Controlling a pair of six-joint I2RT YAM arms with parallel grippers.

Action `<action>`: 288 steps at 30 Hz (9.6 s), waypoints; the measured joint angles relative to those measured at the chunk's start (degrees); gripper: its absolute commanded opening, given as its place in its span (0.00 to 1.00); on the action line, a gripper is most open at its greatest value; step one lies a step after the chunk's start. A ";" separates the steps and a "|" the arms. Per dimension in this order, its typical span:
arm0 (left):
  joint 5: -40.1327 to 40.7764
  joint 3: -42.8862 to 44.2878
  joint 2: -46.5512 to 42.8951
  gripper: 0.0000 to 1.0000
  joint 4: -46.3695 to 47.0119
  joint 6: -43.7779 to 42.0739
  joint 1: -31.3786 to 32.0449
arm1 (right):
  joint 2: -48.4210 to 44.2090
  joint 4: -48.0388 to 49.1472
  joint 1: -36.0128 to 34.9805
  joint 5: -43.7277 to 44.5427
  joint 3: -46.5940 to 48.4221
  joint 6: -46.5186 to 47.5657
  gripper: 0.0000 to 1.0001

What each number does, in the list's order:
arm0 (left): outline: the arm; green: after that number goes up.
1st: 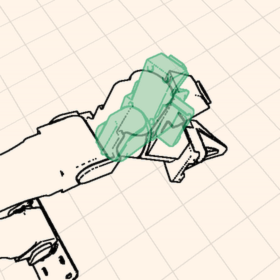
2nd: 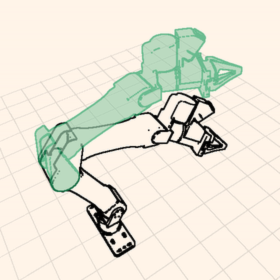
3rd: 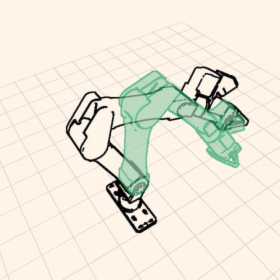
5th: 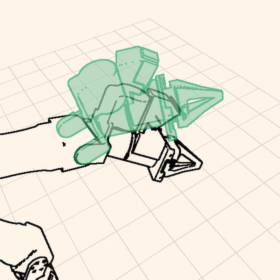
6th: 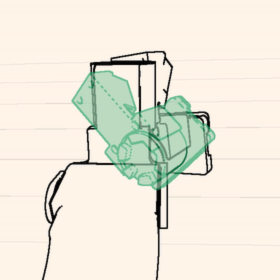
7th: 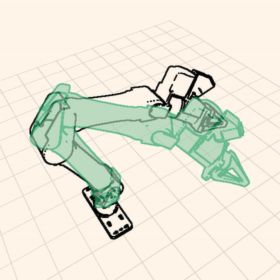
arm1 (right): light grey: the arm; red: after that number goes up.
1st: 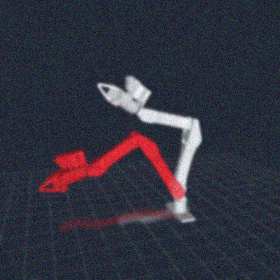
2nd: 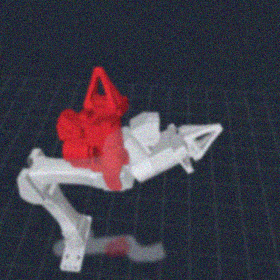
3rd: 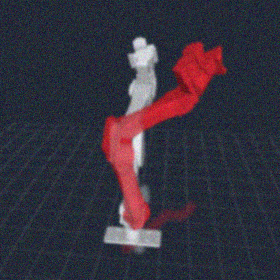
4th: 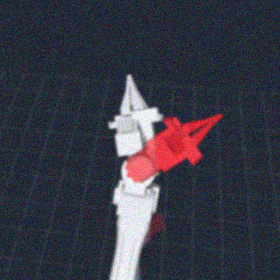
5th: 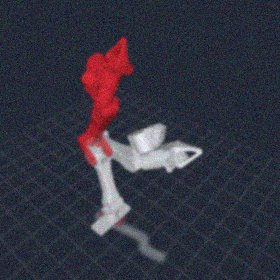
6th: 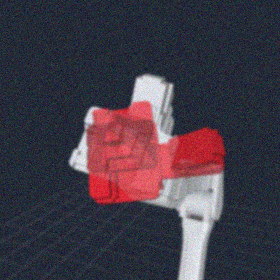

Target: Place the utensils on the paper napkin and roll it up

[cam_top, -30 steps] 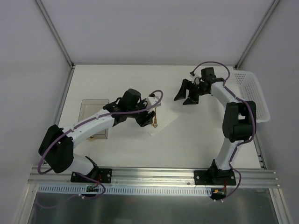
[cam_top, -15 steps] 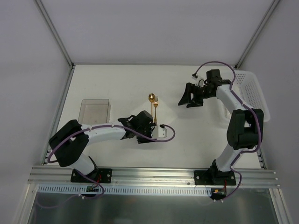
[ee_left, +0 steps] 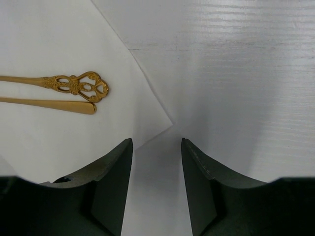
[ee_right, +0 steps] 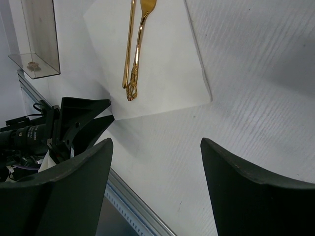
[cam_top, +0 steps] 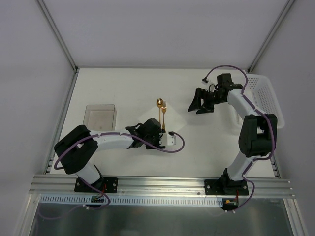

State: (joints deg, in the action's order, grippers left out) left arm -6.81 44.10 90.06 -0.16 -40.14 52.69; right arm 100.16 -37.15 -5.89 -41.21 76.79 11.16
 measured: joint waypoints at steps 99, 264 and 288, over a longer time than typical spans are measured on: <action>-8.98 24.33 17.25 0.08 -9.22 16.37 -6.32 | 13.07 -9.38 -5.49 -25.79 -5.40 7.52 0.21; -7.76 9.07 10.08 0.44 -5.49 93.07 -29.92 | 24.83 6.27 -12.13 -10.58 0.72 -12.85 0.08; -9.20 3.26 13.35 0.54 20.09 100.83 -30.64 | 24.79 4.98 -12.13 -9.55 1.20 -12.70 0.08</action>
State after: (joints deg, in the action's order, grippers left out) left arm -16.01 47.35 103.42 19.92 60.69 22.04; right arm 124.95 -32.16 -18.02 -50.76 78.00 -1.54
